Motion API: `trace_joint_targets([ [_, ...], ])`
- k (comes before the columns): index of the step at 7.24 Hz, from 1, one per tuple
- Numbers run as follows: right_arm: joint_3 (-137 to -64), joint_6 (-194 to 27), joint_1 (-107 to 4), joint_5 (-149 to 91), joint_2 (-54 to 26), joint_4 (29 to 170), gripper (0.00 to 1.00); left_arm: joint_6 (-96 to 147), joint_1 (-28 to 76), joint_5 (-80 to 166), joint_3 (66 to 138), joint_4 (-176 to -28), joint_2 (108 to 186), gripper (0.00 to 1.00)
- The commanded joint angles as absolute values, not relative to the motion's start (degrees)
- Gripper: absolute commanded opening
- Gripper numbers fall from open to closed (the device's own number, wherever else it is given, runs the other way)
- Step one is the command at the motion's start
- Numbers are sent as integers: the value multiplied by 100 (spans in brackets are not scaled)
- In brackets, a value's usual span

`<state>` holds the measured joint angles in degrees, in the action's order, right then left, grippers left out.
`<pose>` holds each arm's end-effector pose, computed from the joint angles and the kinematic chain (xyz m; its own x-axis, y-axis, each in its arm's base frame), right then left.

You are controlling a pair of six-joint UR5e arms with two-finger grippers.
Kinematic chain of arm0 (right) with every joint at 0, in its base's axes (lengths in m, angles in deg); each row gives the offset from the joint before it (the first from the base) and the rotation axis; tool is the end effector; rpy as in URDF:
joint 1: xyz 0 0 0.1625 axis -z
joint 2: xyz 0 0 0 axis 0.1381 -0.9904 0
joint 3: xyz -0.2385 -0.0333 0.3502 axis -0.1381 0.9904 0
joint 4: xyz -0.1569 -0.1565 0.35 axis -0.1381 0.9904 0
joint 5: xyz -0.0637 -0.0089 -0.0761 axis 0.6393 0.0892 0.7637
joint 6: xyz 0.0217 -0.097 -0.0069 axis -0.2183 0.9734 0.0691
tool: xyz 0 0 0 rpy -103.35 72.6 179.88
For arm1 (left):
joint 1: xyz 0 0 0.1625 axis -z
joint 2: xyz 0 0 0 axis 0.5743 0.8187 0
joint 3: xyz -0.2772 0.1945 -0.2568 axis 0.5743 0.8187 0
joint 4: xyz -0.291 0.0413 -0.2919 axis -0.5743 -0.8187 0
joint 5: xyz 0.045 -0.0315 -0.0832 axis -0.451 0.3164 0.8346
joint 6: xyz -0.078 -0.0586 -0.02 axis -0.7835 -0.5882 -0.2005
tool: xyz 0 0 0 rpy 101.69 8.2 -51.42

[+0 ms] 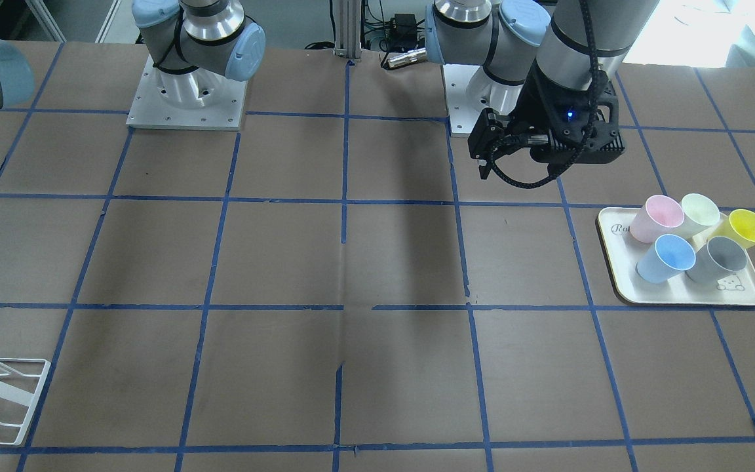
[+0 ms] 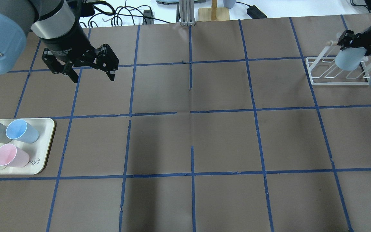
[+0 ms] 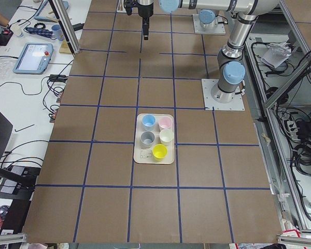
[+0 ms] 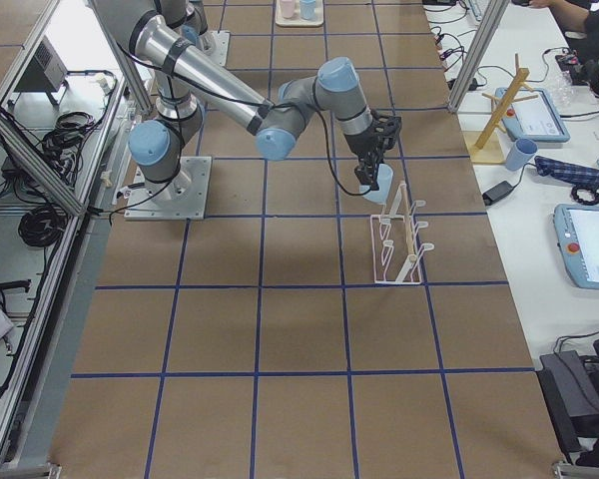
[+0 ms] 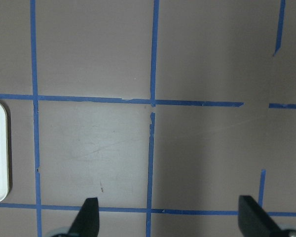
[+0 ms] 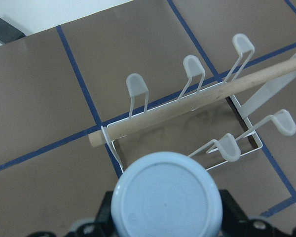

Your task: Transfer IKEA cup to right arm and place on rack

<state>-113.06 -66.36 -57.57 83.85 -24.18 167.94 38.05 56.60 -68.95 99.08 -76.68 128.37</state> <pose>-0.1129 -0.5698 0.3723 -0.9135 0.4068 0.0047 0.3528 0.7978 -0.4889 -0.1470 -0.4955 0.4910 -1.0000 -0.0044 -0.0055 -0.0045 0.9999 0.0119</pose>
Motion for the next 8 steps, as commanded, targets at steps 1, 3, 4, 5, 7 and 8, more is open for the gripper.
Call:
trace_joint_targets([
  [1,-11113,-6639,-5754,8386,-2221,16798,0,3838,5662,-6867,9925,-7692,12841,100],
  [3,-11104,-6648,-5754,8377,-2142,16807,0,3812,5662,-6831,9951,-7657,12823,100],
  [4,-11095,-6674,-5754,8377,-2038,16816,0,3785,5662,-6831,9969,-7613,12832,100],
  [5,-11104,-6666,-5754,8377,-1976,16885,0,3767,5662,-6831,10047,-7508,12806,100],
  [7,-11104,-6648,-5745,8377,-1905,16895,0,3767,5662,-6822,10030,-7481,12797,100],
  [8,-11104,-6648,-5736,8377,-1844,16904,0,3767,5662,-6822,10039,-7472,12797,100],
])
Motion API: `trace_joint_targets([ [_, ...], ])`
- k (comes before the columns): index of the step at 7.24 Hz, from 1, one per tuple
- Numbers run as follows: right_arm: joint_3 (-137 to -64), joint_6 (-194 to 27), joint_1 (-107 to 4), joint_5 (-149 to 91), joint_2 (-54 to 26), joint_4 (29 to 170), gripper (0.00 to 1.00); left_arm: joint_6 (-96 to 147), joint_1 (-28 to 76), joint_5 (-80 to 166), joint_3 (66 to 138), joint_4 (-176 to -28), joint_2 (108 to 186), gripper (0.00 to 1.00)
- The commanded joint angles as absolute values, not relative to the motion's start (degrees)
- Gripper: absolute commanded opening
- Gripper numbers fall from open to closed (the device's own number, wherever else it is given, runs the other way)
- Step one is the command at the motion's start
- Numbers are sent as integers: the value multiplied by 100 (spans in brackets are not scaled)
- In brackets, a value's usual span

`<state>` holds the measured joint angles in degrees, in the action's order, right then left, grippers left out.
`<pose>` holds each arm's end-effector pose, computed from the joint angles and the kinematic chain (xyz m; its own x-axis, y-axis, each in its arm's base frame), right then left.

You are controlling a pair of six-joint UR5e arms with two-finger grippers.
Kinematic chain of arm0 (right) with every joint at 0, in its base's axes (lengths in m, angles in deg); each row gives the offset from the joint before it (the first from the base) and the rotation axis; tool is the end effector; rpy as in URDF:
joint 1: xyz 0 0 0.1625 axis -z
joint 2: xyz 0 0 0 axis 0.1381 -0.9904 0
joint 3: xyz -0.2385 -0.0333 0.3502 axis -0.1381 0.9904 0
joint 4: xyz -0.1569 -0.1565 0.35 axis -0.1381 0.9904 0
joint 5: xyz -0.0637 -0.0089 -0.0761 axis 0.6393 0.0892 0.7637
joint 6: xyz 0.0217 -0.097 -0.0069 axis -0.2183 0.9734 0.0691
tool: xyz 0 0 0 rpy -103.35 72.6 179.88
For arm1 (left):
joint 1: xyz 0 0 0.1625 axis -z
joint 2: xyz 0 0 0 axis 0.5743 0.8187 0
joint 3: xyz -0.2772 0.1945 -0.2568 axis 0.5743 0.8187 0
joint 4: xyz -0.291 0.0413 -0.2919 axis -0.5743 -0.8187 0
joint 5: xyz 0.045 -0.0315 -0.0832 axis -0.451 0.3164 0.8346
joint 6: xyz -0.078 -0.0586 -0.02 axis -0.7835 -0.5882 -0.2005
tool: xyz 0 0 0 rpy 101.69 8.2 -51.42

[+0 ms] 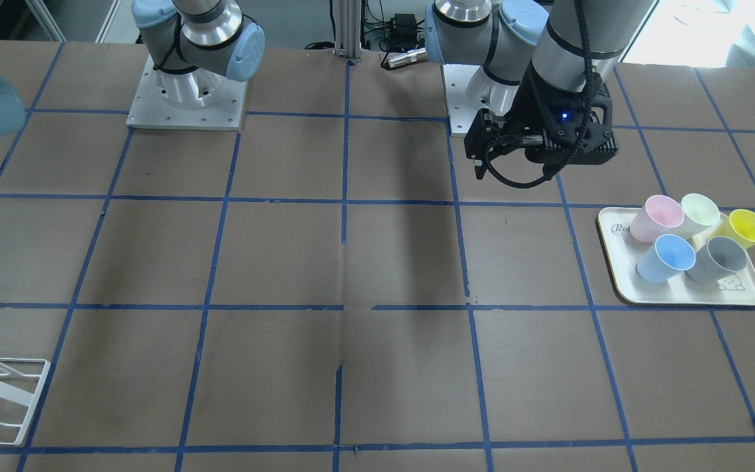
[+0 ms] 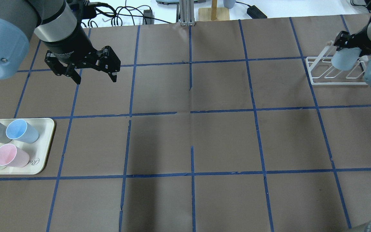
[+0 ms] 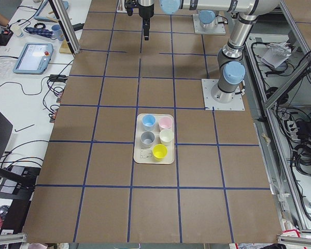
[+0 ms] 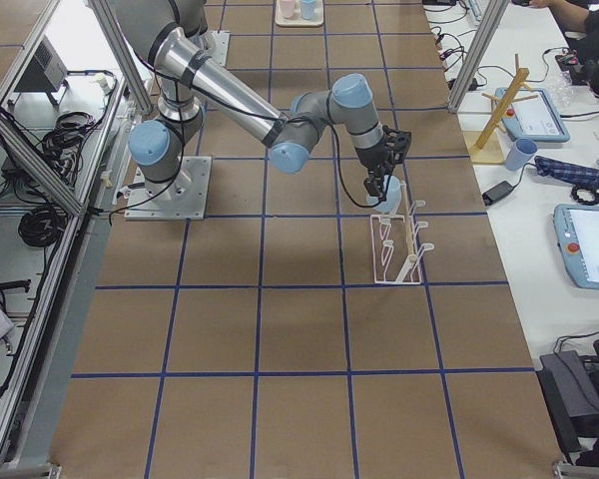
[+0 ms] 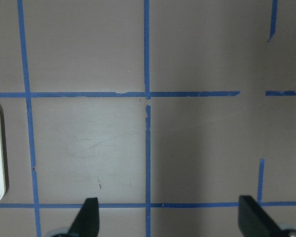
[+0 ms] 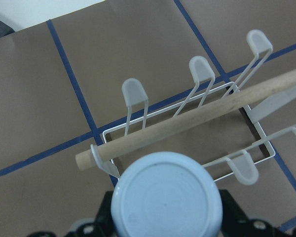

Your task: Transfer IKEA cup to right arm and place on rack

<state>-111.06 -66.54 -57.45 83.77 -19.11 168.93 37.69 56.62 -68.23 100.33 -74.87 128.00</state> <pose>-0.1246 -0.5928 0.3403 -0.9119 0.4105 0.0017 0.3644 0.8114 -0.4569 -0.1484 -0.4944 0.4867 -0.9999 -0.0104 0.0076 -0.0104 0.9999 -0.0038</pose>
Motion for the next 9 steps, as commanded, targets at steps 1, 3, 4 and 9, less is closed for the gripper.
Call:
trace_joint_targets([
  [1,-11113,-6639,-5684,8377,-1739,17043,0,3759,5662,-6831,10039,-7481,12797,100],
  [3,-11166,-6648,-5675,8377,-1554,17325,0,3750,5610,-6813,10048,-7481,12779,100],
  [4,-11166,-6665,-5675,8386,-1527,17326,0,3706,5627,-6822,10022,-7429,12770,100],
  [9,-11131,-6718,-5675,8403,-1527,17326,100,3688,5645,-6875,9740,-7472,12937,100],
])
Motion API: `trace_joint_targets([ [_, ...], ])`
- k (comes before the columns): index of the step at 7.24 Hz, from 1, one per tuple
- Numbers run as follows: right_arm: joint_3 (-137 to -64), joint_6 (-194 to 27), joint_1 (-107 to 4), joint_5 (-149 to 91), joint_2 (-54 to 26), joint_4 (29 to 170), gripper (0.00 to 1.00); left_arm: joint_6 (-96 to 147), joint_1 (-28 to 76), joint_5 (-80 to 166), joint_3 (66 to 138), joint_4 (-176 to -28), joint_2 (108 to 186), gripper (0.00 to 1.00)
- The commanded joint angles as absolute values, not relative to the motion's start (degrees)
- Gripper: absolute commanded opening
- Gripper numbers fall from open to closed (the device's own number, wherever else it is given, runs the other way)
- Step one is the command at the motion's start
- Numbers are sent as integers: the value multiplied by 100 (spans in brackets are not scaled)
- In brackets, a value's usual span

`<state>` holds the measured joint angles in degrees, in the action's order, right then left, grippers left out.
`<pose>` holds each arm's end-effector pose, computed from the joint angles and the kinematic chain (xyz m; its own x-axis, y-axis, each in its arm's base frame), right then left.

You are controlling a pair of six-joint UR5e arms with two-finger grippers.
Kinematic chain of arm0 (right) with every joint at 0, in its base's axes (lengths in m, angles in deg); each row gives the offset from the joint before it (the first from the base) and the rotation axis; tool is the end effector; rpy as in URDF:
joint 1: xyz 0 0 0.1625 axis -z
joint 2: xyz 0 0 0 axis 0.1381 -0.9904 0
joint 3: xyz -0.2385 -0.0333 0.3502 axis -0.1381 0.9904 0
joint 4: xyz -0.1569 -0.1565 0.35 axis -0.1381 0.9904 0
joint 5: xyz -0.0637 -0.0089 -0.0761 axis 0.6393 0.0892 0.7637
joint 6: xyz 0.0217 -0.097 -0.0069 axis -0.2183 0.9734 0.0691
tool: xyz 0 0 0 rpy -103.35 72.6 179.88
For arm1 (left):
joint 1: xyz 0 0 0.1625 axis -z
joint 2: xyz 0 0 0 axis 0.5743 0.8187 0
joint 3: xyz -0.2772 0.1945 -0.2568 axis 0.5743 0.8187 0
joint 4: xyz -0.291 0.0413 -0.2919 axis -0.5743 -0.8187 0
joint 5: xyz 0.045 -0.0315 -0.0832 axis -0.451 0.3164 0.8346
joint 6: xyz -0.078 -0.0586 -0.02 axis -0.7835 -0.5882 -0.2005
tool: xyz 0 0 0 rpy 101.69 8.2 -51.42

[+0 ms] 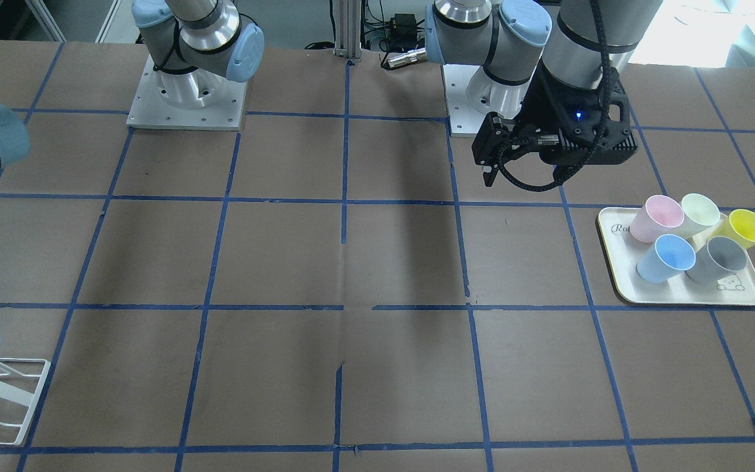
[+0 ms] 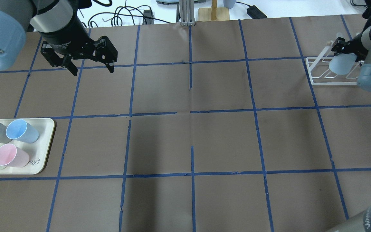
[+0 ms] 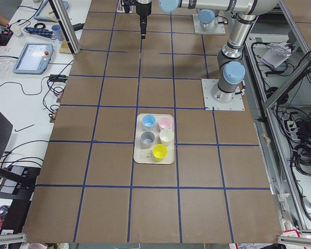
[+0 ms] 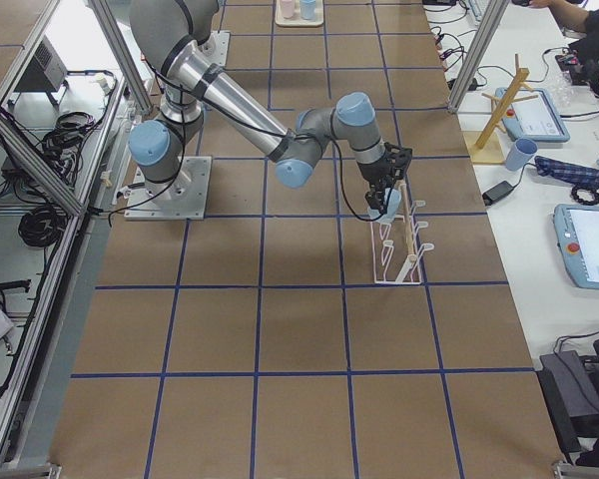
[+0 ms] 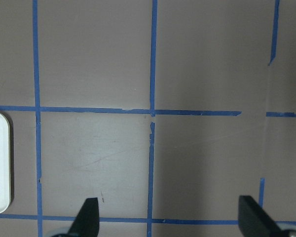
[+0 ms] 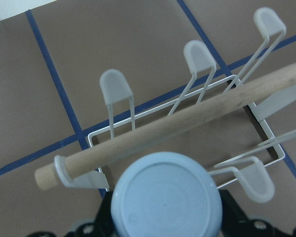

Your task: Transfer IKEA cup to right arm and place on rack

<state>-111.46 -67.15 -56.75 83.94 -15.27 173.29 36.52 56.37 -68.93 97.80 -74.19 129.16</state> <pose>-0.1374 -0.6023 0.3072 -0.9022 0.4314 -0.0006 0.3836 0.8015 -0.4588 -0.1454 -0.5070 0.4995 -0.9994 -0.0353 -0.0024 -0.0352 0.9986 -0.0401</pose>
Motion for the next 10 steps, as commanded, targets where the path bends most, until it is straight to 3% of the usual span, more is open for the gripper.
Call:
trace_joint_targets([
  [1,-11113,-6718,-5675,8403,-1535,17317,100,3706,5645,-6875,9749,-7481,12946,100],
  [6,-11182,-6718,-5710,8474,-2068,16950,100,3741,5689,-6893,9801,-7410,12789,100],
  [8,-11114,-6701,-5762,8395,-3121,14606,100,3785,5688,-6893,9810,-7393,12884,100],
  [10,-11078,-6631,-5797,8386,-3923,13353,100,3785,5689,-6884,9793,-7393,12797,100],
])
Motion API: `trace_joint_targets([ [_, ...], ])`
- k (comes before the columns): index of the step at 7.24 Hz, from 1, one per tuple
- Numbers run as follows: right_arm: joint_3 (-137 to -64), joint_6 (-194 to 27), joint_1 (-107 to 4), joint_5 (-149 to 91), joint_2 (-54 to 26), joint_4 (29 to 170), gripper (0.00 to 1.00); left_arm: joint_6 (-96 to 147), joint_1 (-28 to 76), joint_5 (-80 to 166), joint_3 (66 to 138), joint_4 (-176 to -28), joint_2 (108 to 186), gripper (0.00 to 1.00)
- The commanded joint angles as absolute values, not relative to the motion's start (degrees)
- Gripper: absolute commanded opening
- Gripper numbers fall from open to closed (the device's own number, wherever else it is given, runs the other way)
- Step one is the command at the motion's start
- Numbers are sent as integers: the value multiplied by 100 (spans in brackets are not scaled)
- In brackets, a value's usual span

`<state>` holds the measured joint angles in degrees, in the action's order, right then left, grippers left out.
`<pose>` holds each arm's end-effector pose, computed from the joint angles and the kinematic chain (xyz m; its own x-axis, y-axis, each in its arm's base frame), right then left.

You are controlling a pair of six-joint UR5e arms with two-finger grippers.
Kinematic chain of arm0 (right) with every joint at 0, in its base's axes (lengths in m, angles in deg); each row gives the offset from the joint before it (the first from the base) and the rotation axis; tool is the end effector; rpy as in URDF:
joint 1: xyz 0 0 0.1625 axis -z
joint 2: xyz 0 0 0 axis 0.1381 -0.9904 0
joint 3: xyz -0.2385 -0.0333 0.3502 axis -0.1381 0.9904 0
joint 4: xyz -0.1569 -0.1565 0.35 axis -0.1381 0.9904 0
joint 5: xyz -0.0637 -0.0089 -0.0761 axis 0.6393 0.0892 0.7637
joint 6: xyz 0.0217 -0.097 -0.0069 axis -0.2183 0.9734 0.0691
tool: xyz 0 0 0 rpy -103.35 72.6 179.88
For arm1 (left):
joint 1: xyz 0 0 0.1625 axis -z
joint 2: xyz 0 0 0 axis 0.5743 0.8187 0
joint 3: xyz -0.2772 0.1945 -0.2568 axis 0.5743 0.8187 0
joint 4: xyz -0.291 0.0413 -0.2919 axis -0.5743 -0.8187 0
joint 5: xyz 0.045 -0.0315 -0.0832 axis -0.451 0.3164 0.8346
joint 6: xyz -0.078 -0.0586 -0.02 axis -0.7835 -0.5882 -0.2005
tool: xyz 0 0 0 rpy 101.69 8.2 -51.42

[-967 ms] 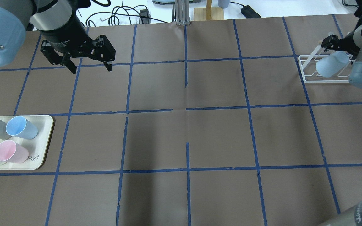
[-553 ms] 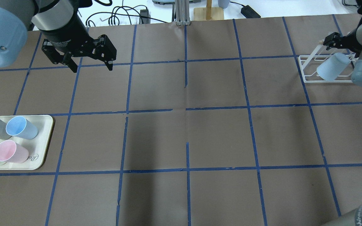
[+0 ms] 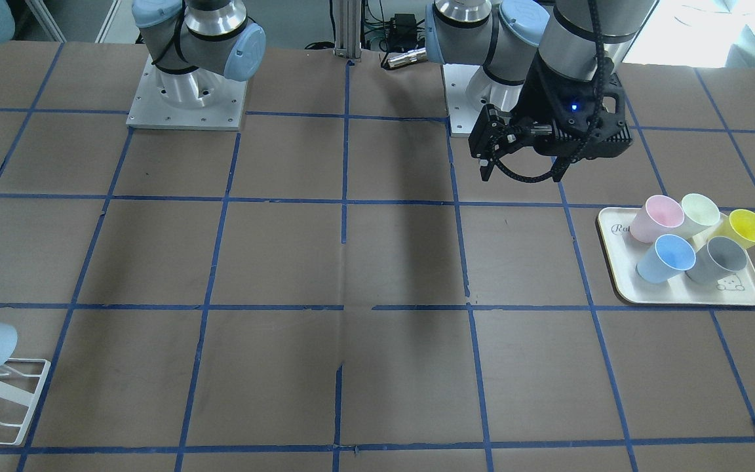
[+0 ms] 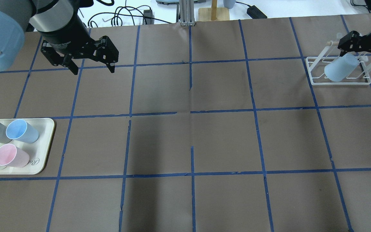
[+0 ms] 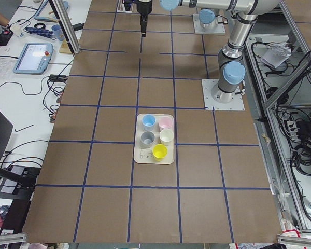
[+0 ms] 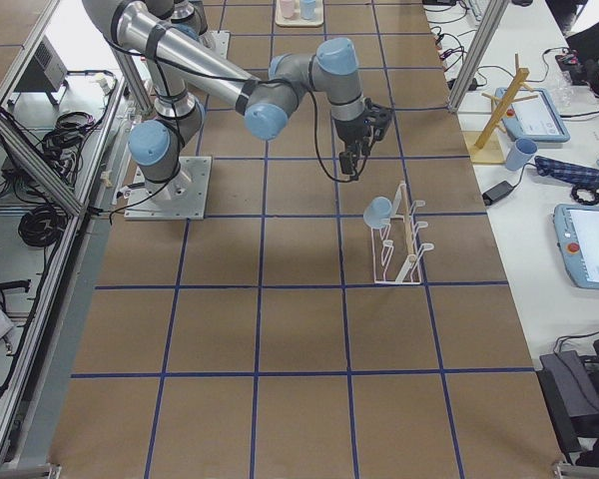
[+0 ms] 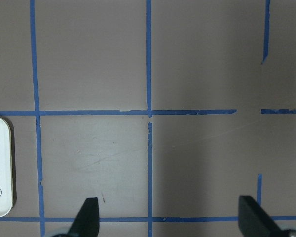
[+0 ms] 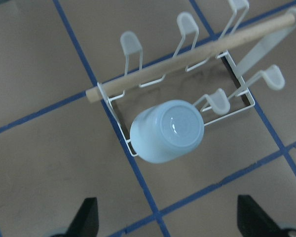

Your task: Transfer IKEA cup to right arm and place on rack

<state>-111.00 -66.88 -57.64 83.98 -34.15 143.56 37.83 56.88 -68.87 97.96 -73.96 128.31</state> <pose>-0.0888 -0.5178 0.4284 -0.9105 0.4135 0.0023 0.3950 0.8714 -0.2910 -0.1498 -0.5008 0.5060 -1.0000 -0.0036 -0.0016 -0.0035 0.9984 -0.0560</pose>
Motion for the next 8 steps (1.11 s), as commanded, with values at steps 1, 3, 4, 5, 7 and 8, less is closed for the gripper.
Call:
trace_joint_targets([
  [1,-10991,-6613,-6007,8325,-4100,12683,100,3785,5689,-6884,9793,-7376,12823,100],
  [3,-10492,-6665,-6822,8325,-4102,11619,100,3785,5689,-6884,9819,-7375,12814,100],
  [4,-10367,-6700,-7192,8307,-4111,11178,100,3785,5689,-6884,9828,-7375,12814,100],
  [5,-10322,-6701,-7578,8315,-4093,11095,100,3785,5689,-6884,9845,-7375,12814,100],
  [7,-10331,-6701,-8037,8219,-4058,11051,100,3776,5697,-6893,9837,-7375,12797,100],
  [8,-10305,-6614,-8100,8245,-4093,10711,100,3733,5723,-6893,9732,-7375,12866,100],
])
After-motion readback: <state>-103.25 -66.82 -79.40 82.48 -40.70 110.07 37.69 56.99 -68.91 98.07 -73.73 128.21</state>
